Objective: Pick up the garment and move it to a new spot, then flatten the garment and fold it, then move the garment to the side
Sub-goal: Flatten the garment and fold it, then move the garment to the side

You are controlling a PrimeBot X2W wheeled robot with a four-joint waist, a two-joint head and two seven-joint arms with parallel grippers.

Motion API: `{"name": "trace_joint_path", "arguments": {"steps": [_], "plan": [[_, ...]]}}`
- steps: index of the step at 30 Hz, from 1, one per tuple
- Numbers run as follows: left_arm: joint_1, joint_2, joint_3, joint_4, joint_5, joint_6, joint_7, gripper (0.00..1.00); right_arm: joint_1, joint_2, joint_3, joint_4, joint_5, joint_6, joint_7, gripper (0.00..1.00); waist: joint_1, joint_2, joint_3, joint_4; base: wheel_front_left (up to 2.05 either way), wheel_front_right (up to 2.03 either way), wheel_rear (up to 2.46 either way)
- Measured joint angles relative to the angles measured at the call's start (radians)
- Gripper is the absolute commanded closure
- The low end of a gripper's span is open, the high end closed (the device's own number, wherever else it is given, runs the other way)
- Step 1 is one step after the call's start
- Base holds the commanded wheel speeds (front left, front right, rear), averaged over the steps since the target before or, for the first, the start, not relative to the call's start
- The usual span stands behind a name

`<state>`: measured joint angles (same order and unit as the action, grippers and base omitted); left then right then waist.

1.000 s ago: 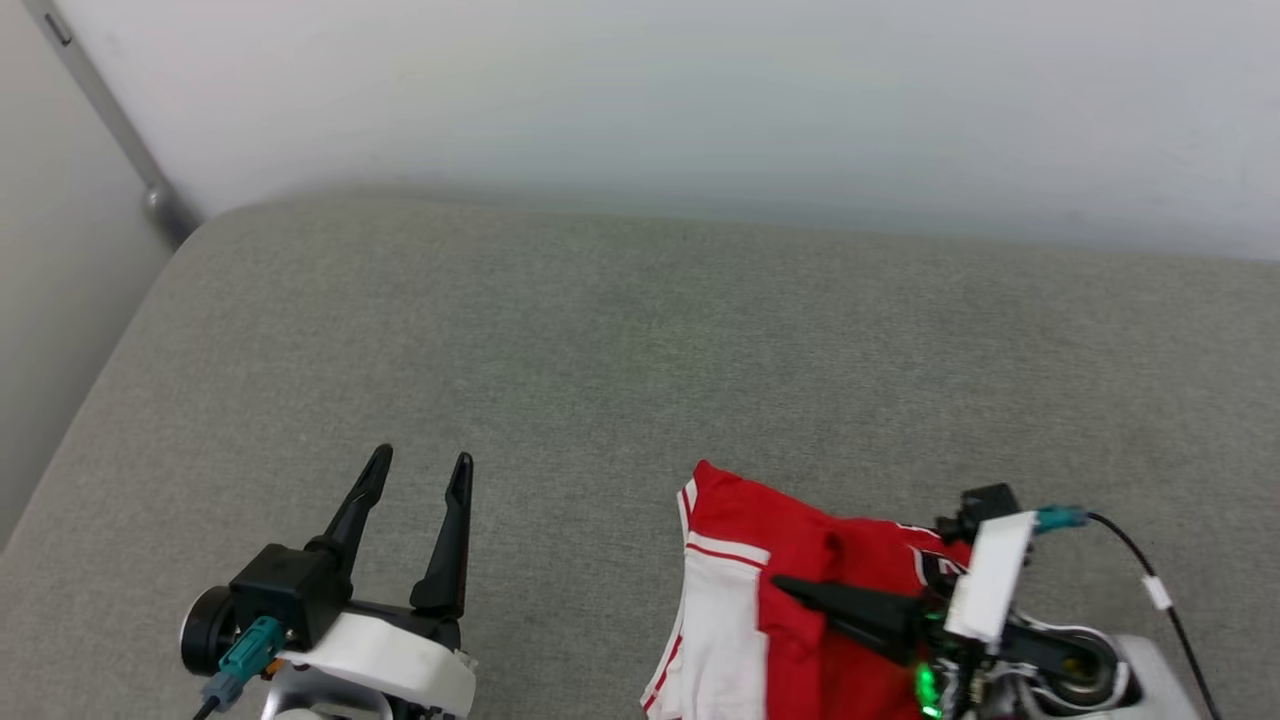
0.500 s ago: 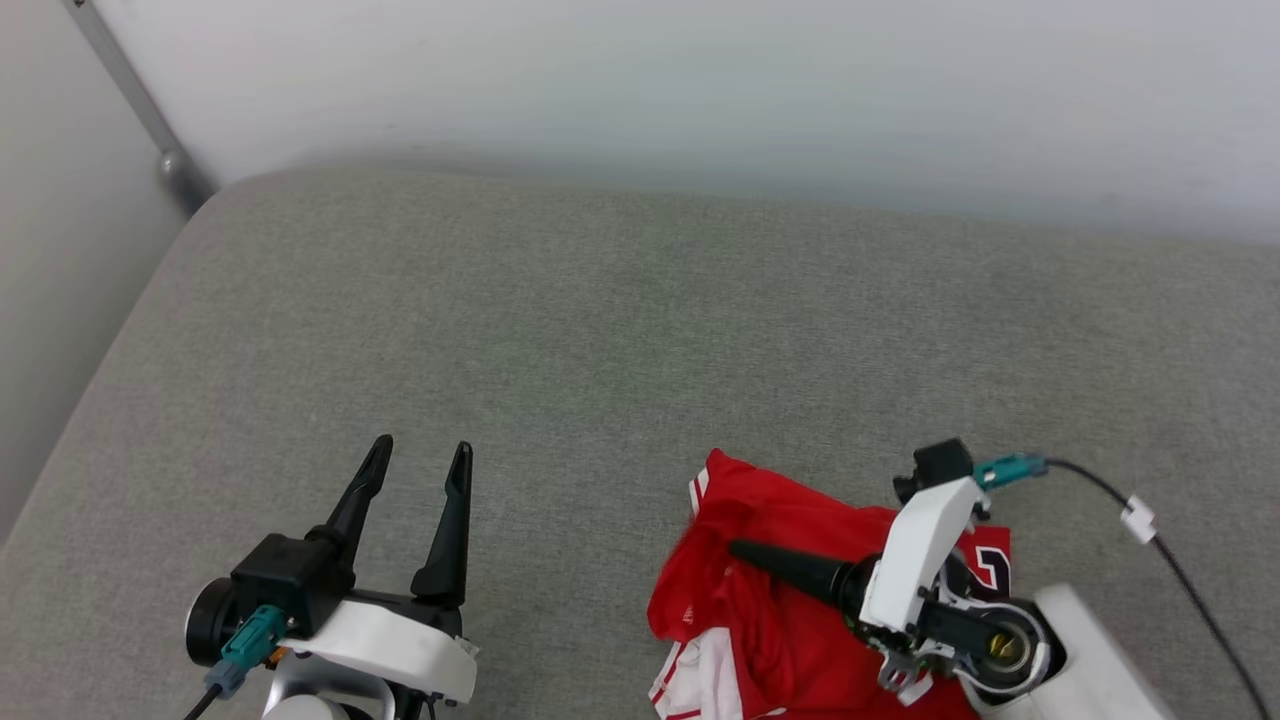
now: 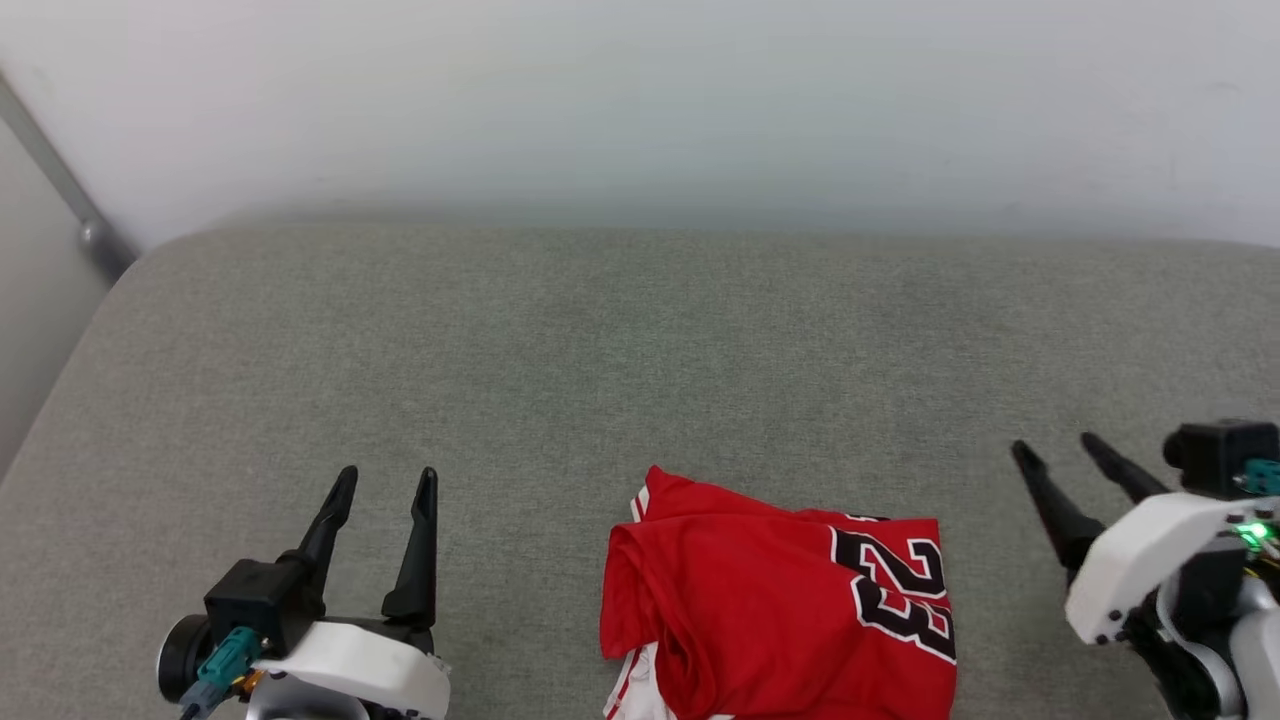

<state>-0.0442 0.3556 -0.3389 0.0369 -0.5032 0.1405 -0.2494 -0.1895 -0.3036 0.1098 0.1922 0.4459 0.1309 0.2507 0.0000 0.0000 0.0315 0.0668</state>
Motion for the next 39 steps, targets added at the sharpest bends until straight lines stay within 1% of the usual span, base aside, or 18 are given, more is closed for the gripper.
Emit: {"name": "trace_joint_path", "arguments": {"steps": [4, 7, 12, 14, 19, 33, 36, 39], "plan": [[0.010, 0.006, 0.013, 0.002, -0.005, 0.008, 0.000, 0.00, 0.087, 0.034, -0.132, -0.090, -0.141, 0.000, -0.077, 0.00, 0.0000, 0.0000, -0.016, -0.023, 0.00, 0.00, 0.00], [0.029, 0.007, 0.021, 0.003, -0.010, 0.016, -0.001, 0.00, 0.140, 0.075, -0.179, -0.165, -0.189, 0.000, -0.140, 0.00, 0.0000, 0.0000, -0.031, -0.034, 0.00, 0.00, 0.00], [0.050, 0.013, 0.028, -0.003, -0.009, 0.032, -0.002, 0.00, 0.217, 0.125, -0.165, -0.255, -0.212, 0.000, -0.211, 0.00, 0.0000, 0.0000, -0.044, -0.046, 0.00, 0.00, 0.00], [0.061, 0.015, 0.028, -0.004, -0.007, 0.039, -0.002, 0.00, 0.244, 0.149, -0.159, -0.275, -0.226, 0.000, -0.219, 0.00, 0.0000, 0.0000, -0.049, -0.047, 0.00, 0.00, 0.00], [0.076, 0.017, 0.030, -0.015, -0.007, 0.053, -0.001, 0.00, 0.287, 0.177, -0.153, -0.306, -0.235, 0.000, -0.228, 0.00, 0.0000, 0.0000, -0.054, -0.050, 0.00, 0.00, 0.00], [0.076, 0.022, 0.033, -0.030, -0.012, 0.062, 0.004, 0.00, 0.294, 0.193, -0.164, -0.314, -0.225, 0.000, -0.202, 0.00, 0.0000, 0.0000, -0.049, -0.056, 0.00, 0.00, 0.00], [0.075, 0.021, 0.033, -0.030, -0.014, 0.063, 0.004, 0.00, 0.294, 0.193, -0.200, -0.278, -0.160, 0.000, -0.140, 0.00, 0.0000, 0.0000, -0.047, -0.056, 0.00, 0.00, 0.00], [0.073, 0.019, 0.034, -0.032, -0.018, 0.063, 0.003, 0.00, 0.292, 0.171, -0.264, -0.204, -0.063, 0.000, -0.011, 0.00, 0.0000, 0.0000, -0.044, -0.054, 0.00, 0.00, 0.00]]}}
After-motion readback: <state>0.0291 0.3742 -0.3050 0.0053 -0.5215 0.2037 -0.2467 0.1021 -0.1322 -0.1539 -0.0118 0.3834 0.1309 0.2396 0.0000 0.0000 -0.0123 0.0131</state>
